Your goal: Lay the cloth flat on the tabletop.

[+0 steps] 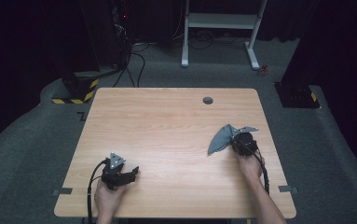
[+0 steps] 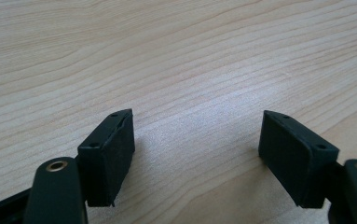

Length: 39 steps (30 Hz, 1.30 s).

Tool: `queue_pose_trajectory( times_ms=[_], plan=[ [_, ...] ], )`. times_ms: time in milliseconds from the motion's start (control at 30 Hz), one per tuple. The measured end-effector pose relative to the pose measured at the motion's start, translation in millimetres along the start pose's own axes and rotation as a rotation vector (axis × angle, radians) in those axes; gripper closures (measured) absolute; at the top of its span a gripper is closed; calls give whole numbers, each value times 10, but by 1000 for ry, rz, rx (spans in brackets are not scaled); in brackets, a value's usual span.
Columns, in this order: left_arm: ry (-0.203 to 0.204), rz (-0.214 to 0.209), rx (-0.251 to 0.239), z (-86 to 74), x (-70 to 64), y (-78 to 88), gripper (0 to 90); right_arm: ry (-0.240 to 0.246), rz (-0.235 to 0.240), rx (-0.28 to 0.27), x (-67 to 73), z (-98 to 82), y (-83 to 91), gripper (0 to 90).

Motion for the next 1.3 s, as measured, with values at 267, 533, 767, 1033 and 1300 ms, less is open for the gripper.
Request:
queue_pose_trajectory(
  times_ms=[267, 533, 767, 1033, 1300],
  plan=[
    [-2, 1, -1, 1, -1, -1, 271, 0, 39, -24, 69, 18, 28, 864],
    [-4, 2, 0, 1, 0, -1, 272, 55, 101, -45, 281, 60, 84, 864],
    [4, 1, -2, 1, -6, -2, 272, 91, 157, -62, 487, 76, 94, 863],
    [3, 1, -2, 1, -5, -2, 271, 154, 246, -77, 832, 74, 102, 863],
    [2, 1, -3, 2, -4, -3, 271, 225, 316, -73, 1194, 67, 98, 863]
  ],
)
Point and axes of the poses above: each handheld gripper's, and its own axes: y roughly backward along the jaws, z roughly out of its top, x roughly to its left, the point moved 5 cm from there along -y, roughly forward along the jaws, and after that the axes turned 14 degrees about z, right-handed, at the moved point
